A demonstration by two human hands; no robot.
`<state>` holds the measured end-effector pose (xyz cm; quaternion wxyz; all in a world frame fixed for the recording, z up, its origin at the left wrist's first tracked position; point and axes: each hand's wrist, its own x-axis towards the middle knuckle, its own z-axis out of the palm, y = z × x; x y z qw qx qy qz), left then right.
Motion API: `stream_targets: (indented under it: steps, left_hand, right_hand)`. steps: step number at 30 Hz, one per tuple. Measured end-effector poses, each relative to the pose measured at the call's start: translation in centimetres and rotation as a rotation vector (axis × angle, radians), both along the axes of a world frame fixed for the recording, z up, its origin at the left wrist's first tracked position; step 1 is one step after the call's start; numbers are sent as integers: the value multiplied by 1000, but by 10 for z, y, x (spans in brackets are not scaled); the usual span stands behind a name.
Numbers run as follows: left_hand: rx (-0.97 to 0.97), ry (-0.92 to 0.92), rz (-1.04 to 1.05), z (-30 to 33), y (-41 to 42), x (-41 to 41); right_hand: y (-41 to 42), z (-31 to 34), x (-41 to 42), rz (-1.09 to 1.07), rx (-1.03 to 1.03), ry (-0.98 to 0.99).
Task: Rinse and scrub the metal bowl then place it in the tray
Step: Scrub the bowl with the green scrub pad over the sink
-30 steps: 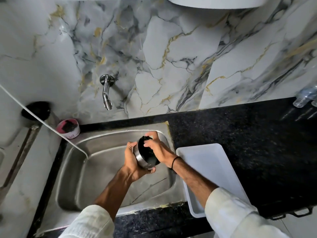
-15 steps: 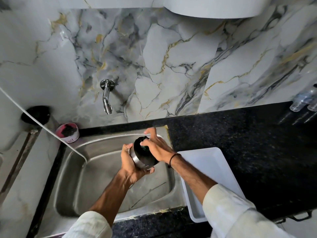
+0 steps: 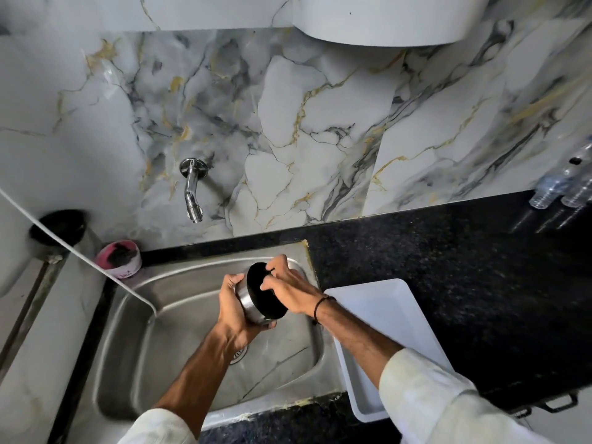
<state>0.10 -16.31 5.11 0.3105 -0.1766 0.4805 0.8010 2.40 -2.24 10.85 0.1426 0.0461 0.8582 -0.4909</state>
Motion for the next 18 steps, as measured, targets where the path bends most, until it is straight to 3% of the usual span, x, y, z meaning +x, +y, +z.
stream_targets:
  steps: [5,10,12,14,17,18]
  left_hand:
    - [-8,38,27,5,4,-6]
    - [-130,80,-16,9,-15,-18]
    - [-197,55,-63,13,-19,-19]
    - [-365,90,-70,13,-22,-22]
    - [-908,283,-72,11,-37,-26]
    - [-930,269,-68,10,-43,-28]
  right_hand:
    - [-28,-4,-7,-263,-590,-129]
    - [-20,-19,-4,-239,-734,-261]
    - [-8,-26,-8,-325,-780,-233]
    - [7,-29,-14,-497,-754,-160]
    - [27,-34,-17,-610,-619,-114]
    - [31,-36,-16,-636,-604,-124]
